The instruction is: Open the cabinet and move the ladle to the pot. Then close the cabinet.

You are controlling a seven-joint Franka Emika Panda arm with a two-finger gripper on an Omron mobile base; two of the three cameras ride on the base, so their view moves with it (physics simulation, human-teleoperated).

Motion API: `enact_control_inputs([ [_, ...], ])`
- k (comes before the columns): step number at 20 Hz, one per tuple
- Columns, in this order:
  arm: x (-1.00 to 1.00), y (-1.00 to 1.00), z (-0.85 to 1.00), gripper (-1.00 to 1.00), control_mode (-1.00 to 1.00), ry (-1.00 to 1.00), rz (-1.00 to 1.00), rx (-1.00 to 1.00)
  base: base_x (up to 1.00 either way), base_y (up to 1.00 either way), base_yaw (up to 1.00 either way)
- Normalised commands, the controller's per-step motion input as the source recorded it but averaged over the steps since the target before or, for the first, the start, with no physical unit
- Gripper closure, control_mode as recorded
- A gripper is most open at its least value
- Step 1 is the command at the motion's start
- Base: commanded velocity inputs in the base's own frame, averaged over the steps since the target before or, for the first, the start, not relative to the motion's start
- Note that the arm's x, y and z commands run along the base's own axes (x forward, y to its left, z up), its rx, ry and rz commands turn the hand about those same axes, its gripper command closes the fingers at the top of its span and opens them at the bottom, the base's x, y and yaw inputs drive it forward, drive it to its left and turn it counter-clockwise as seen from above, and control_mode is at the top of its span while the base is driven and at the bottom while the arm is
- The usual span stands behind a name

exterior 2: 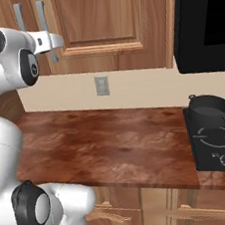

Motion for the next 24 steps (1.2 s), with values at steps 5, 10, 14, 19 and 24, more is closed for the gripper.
enact_control_inputs([
  [5,0.33,-0.14,0.04,-1.0,-1.0,0.0,-0.02,0.01,0.0,0.0,0.0],
  [10,0.34,-0.17,0.0,-1.0,-1.0,0.0,-0.04,0.0,0.0,0.0,0.0],
  [14,0.36,-0.14,0.0,-1.0,-1.0,0.0,-0.04,0.0,0.0,0.0,0.0],
  [19,0.33,-0.15,0.0,-1.0,-1.0,0.0,-0.05,0.0,0.0,0.0,0.0],
  [24,0.31,-0.14,0.0,-1.0,-1.0,0.0,-0.04,0.02,0.0,0.0,0.0],
])
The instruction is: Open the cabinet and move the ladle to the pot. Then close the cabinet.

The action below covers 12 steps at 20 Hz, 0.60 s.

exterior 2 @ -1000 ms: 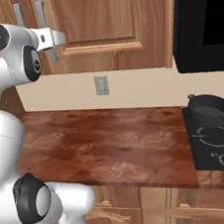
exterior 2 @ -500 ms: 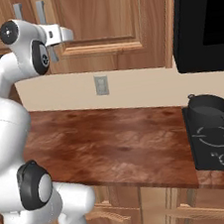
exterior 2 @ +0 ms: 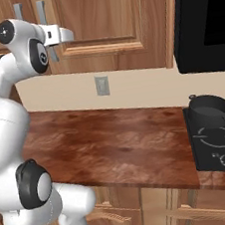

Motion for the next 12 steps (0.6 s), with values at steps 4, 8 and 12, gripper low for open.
enact_control_inputs([
  [4,0.36,-0.13,0.0,-1.0,-1.0,0.01,-0.03,0.04,0.0,0.0,0.0],
  [8,0.34,-0.14,0.0,-1.0,-1.0,0.02,-0.03,0.04,0.0,0.0,0.0],
  [12,0.26,-0.19,0.0,1.0,-1.0,0.04,-0.03,0.03,0.0,0.0,0.0],
])
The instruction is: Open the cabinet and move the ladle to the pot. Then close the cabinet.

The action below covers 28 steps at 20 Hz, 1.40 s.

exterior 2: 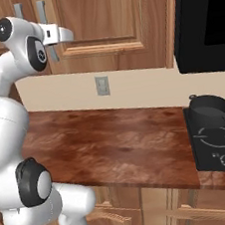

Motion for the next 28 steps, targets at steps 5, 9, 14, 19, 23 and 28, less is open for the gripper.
enact_control_inputs([
  [5,0.01,-0.49,0.0,1.0,-1.0,0.03,-0.05,0.02,0.0,0.0,0.0],
  [9,-0.18,-0.75,0.0,1.0,-1.0,0.0,-0.05,0.01,0.0,0.0,0.0],
  [14,-0.54,-0.94,0.0,1.0,-1.0,0.0,-0.07,0.02,0.0,0.0,0.0],
  [19,-0.83,-1.0,0.0,1.0,-1.0,0.0,-0.08,0.03,0.0,0.0,0.0],
  [23,-1.0,-1.0,0.01,1.0,-1.0,0.0,-0.08,0.05,0.0,0.0,0.0],
  [28,-1.0,-1.0,0.0,1.0,-1.0,0.0,-0.07,0.06,0.0,0.0,0.0],
])
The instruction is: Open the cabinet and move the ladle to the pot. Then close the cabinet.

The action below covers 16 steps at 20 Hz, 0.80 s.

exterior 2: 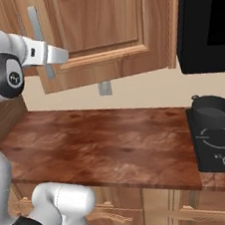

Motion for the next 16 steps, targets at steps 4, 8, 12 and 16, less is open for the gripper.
enact_control_inputs([
  [4,-1.0,-1.0,0.0,1.0,-1.0,0.0,-0.06,0.06,0.0,0.0,0.0],
  [8,-0.92,-1.0,0.0,1.0,-1.0,0.0,-0.05,0.06,0.0,0.0,0.0],
  [12,-0.68,-0.96,0.0,1.0,-1.0,0.0,-0.02,0.05,0.0,0.0,0.0],
  [16,-0.54,-0.52,0.0,-1.0,-1.0,0.0,0.0,0.07,0.0,0.0,0.0],
])
